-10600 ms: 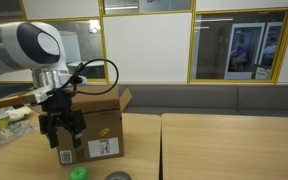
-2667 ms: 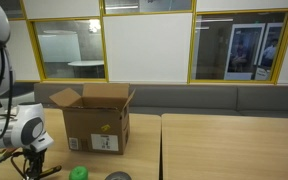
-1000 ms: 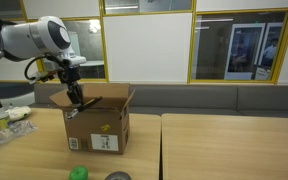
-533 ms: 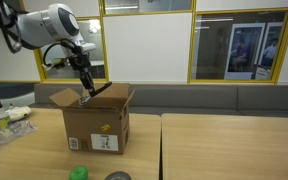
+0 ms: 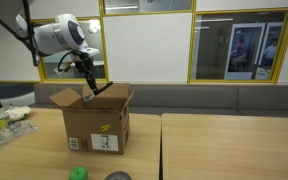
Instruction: Put the objects on the table and put them in the box, then slide the box to the right
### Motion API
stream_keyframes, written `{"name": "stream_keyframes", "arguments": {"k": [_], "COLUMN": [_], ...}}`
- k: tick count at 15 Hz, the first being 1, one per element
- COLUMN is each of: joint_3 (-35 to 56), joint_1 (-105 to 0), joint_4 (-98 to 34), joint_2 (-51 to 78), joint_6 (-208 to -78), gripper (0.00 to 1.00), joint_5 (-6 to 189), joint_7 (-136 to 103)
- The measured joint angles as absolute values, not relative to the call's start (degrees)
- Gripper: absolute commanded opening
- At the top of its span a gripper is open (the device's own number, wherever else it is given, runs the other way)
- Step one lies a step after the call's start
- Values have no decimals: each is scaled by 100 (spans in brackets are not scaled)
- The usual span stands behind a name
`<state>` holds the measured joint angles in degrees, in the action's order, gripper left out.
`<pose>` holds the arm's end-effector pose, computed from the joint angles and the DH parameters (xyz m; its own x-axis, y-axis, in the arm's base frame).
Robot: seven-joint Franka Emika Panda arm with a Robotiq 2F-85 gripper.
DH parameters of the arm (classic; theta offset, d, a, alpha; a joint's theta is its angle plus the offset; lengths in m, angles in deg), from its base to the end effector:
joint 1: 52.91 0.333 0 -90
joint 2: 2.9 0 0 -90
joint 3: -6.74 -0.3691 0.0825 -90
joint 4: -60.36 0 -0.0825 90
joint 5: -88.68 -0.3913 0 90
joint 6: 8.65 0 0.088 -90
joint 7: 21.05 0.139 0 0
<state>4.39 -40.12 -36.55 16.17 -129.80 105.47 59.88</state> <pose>0.6703 0.1564 0.4298 0.5105 -0.8212 0.2552 -0.8442 -0.5350 -0.0327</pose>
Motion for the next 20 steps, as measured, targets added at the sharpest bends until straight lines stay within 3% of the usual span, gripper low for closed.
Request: {"name": "stream_keyframes", "arguments": {"k": [10, 11, 12, 18, 20], "joint_3": [470, 471, 471, 519, 558], "joint_1": [-4001, -3994, -3986, -3917, -3885], "joint_4": [-2412, -2319, -2237, -1886, -1824], "joint_2": [3426, 3631, 3825, 4552, 4610], "joint_6": [-13579, -13580, -13579, -13559, -13536], "gripper": [13, 42, 56, 99, 100], "joint_5": [10377, 10315, 10258, 9989, 9948], "joint_7": [5396, 5314, 5233, 4901, 4841]}}
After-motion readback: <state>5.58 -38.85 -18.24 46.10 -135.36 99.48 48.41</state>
